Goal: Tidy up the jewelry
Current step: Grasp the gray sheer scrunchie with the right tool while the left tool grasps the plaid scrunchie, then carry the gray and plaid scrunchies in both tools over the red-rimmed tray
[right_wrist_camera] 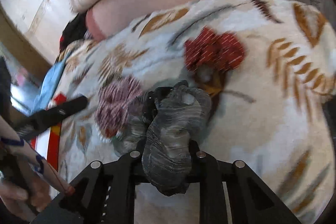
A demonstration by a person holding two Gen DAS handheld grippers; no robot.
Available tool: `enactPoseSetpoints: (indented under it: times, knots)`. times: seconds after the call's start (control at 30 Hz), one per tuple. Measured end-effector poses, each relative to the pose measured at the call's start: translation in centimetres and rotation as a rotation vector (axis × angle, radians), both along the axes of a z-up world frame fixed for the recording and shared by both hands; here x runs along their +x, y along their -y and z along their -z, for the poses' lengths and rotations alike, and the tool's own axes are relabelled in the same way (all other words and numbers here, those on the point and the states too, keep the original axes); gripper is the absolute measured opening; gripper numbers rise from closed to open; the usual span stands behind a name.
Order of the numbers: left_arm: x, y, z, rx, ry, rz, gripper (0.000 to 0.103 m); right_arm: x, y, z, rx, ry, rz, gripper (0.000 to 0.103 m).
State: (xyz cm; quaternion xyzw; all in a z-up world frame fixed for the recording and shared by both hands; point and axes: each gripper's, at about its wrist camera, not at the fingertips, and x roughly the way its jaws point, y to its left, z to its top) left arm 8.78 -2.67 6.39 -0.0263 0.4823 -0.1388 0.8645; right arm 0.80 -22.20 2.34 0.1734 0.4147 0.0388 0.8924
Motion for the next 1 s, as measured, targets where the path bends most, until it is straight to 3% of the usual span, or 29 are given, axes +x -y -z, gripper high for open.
enactPoseSetpoints:
  times: [0.2, 0.27, 0.3, 0.33, 0.4, 0.57, 0.77, 1.0]
  knots:
    - [1.3, 4.0, 1.9, 0.072, -0.006, 0.031, 0.082, -1.4, 4.0, -1.2, 0.088, 0.029, 0.141, 0.020]
    - [1.6, 5.2, 2.7, 0.094, -0.007, 0.041, 0.065, -1.5, 4.4, -1.5, 0.103, 0.035, 0.152, 0.020]
    - [1.7, 5.8, 3.2, 0.119, -0.009, 0.044, 0.040, -1.6, 4.4, -1.6, 0.107, 0.039, 0.154, 0.020]
    - [1.7, 6.1, 3.5, 0.138, -0.011, 0.049, 0.025, -1.6, 4.4, -1.7, 0.107, 0.041, 0.153, 0.020]
    - [1.3, 5.9, 3.4, 0.130, 0.013, 0.052, 0.007, -1.6, 4.5, -1.9, 0.117, 0.047, 0.150, 0.020]
    - [-0.6, 3.0, 0.8, 0.044, 0.081, 0.020, 0.007, -2.2, 4.1, -2.7, 0.132, 0.087, 0.129, 0.020]
    - [-6.5, -1.9, -3.2, 0.022, 0.221, 0.000, 0.007, -3.1, 1.3, -4.0, 0.110, 0.145, 0.026, 0.020]
    - [-12.3, -6.1, -1.4, 0.097, 0.316, -0.074, 0.007, -4.9, -3.3, -4.0, 0.044, 0.174, -0.120, 0.020]
